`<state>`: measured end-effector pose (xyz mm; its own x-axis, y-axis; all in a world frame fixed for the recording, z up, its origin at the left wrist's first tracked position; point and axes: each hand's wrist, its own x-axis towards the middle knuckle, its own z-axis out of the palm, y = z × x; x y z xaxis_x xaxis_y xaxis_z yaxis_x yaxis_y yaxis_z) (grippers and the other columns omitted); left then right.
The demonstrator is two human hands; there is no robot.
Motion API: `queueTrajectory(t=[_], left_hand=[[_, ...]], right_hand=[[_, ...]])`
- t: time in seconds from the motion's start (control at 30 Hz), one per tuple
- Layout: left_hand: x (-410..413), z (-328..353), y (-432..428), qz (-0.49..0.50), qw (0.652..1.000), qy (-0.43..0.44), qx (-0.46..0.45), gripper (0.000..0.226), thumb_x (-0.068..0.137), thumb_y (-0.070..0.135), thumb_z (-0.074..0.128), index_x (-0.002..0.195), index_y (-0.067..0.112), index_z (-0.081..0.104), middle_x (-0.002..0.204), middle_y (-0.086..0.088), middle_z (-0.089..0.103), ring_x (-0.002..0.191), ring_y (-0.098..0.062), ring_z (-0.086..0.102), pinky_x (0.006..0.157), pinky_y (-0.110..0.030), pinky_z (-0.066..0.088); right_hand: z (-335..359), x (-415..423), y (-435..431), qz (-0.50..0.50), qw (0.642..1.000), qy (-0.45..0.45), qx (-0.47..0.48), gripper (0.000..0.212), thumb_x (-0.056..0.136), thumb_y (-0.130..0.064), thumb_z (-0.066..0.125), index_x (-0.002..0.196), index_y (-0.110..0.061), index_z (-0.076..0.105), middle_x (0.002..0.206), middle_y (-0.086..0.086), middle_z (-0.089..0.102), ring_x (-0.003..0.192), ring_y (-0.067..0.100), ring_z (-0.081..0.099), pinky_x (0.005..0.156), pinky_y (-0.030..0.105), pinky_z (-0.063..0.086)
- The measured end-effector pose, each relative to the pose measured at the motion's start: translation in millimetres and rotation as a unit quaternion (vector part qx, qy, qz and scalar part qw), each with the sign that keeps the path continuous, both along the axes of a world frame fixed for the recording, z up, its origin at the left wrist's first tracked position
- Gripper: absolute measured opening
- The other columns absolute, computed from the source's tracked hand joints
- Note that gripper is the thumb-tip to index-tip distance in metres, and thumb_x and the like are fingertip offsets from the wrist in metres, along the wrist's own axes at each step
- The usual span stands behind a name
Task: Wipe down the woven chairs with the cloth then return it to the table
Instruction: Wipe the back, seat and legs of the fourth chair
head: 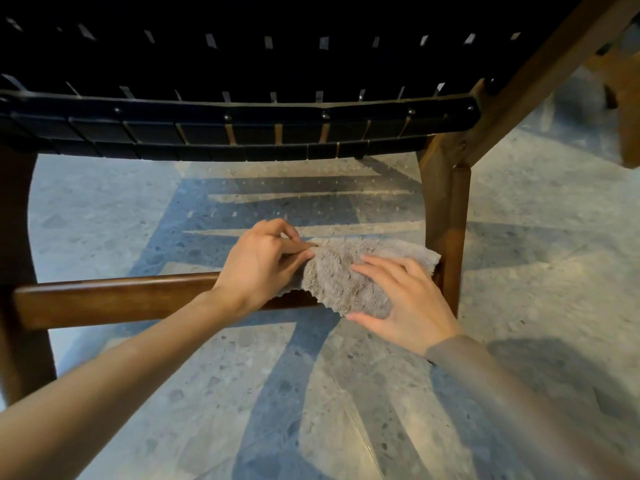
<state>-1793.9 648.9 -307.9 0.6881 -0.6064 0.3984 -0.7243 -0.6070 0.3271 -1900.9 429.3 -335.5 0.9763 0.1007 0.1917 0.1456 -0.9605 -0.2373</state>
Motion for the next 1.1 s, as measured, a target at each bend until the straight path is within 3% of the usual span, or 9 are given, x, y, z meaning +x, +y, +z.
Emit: queueTrajectory(t=[0.1, 0.2, 0.33, 0.43, 0.6, 0.77, 0.9, 1.03, 1.1], left_hand=[[-4, 10, -6, 0.003, 0.999, -0.030, -0.013, 0.022, 0.090, 0.030, 0.061, 0.107, 0.021, 0.073, 0.094, 0.000, 0.052, 0.083, -0.018, 0.048, 0.063, -0.032, 0.045], [-7, 18, -10, 0.031, 0.996, -0.081, -0.020, 0.019, 0.092, 0.029, 0.059, 0.100, 0.020, 0.074, 0.082, 0.001, 0.043, 0.070, -0.016, 0.045, 0.049, -0.027, 0.033], [-1, 31, -9, 0.074, 0.987, -0.138, -0.045, 0.021, 0.097, 0.030, 0.054, 0.094, 0.021, 0.073, 0.072, 0.004, 0.066, 0.061, -0.018, 0.063, 0.043, -0.024, 0.038], [-1, 38, -14, 0.099, 0.978, -0.160, -0.087, 0.019, 0.096, 0.027, 0.056, 0.099, 0.018, 0.072, 0.065, 0.003, 0.066, 0.054, -0.016, 0.061, 0.045, -0.019, 0.030], [-4, 42, -19, 0.132, 0.974, -0.124, -0.138, 0.027, 0.098, 0.030, 0.053, 0.114, 0.015, 0.068, 0.069, -0.004, 0.070, 0.053, -0.019, 0.062, 0.045, -0.026, 0.044], [-5, 44, -8, 0.115, 0.981, -0.107, -0.113, 0.024, 0.097, 0.033, 0.053, 0.107, 0.020, 0.070, 0.071, 0.000, 0.070, 0.056, -0.016, 0.061, 0.048, -0.027, 0.043], [-11, 28, -3, 0.023, 0.991, -0.123, -0.035, 0.022, 0.095, 0.032, 0.054, 0.095, 0.016, 0.069, 0.079, 0.002, 0.056, 0.071, -0.013, 0.042, 0.061, -0.029, 0.033], [-24, 5, -3, -0.080, 0.994, -0.052, 0.048, 0.033, 0.096, 0.046, 0.041, 0.095, 0.022, 0.064, 0.109, 0.003, 0.048, 0.101, -0.015, 0.038, 0.084, -0.030, 0.031], [-28, -9, -4, -0.104, 0.985, -0.006, 0.136, 0.040, 0.096, 0.051, 0.037, 0.102, 0.022, 0.064, 0.137, 0.001, 0.039, 0.127, -0.018, 0.028, 0.103, -0.036, 0.027]], right_hand=[[1, 0, 3, -0.015, 0.998, -0.051, -0.023, 0.035, 0.084, -0.039, 0.070, 0.115, -0.024, 0.067, 0.129, -0.006, 0.059, 0.113, 0.021, 0.052, 0.096, 0.044, 0.046], [23, 8, -2, -0.035, 0.988, -0.149, -0.006, 0.011, 0.084, -0.020, 0.072, 0.093, -0.015, 0.075, 0.096, 0.003, 0.063, 0.088, 0.020, 0.055, 0.072, 0.036, 0.049], [66, 18, -4, -0.054, 0.979, -0.193, 0.027, 0.016, 0.095, -0.020, 0.057, 0.105, -0.012, 0.066, 0.077, 0.001, 0.062, 0.062, 0.017, 0.060, 0.051, 0.029, 0.047], [88, 33, -1, -0.074, 0.979, -0.175, 0.079, 0.021, 0.101, -0.021, 0.045, 0.115, -0.011, 0.057, 0.066, 0.002, 0.059, 0.053, 0.018, 0.056, 0.048, 0.032, 0.044], [98, 43, 5, -0.059, 0.980, -0.146, 0.122, 0.016, 0.103, -0.020, 0.036, 0.115, -0.013, 0.046, 0.055, -0.004, 0.045, 0.042, 0.013, 0.042, 0.041, 0.030, 0.028], [87, 31, 6, -0.067, 0.979, -0.180, 0.074, 0.017, 0.102, -0.023, 0.042, 0.114, -0.015, 0.052, 0.094, -0.002, 0.055, 0.078, 0.010, 0.052, 0.058, 0.022, 0.035], [68, 11, -8, -0.074, 0.984, -0.161, -0.004, 0.006, 0.094, -0.019, 0.054, 0.098, -0.016, 0.057, 0.108, 0.002, 0.048, 0.102, 0.011, 0.040, 0.066, 0.018, 0.036], [39, -10, -27, -0.002, 1.000, -0.010, 0.004, 0.006, 0.089, -0.025, 0.050, 0.084, -0.024, 0.046, 0.145, -0.004, 0.034, 0.131, 0.008, 0.025, 0.097, 0.033, 0.041], [24, -13, -31, 0.006, 0.996, 0.085, 0.013, 0.011, 0.089, -0.027, 0.048, 0.080, -0.029, 0.041, 0.155, -0.010, 0.023, 0.143, 0.003, 0.008, 0.116, 0.035, 0.021]])
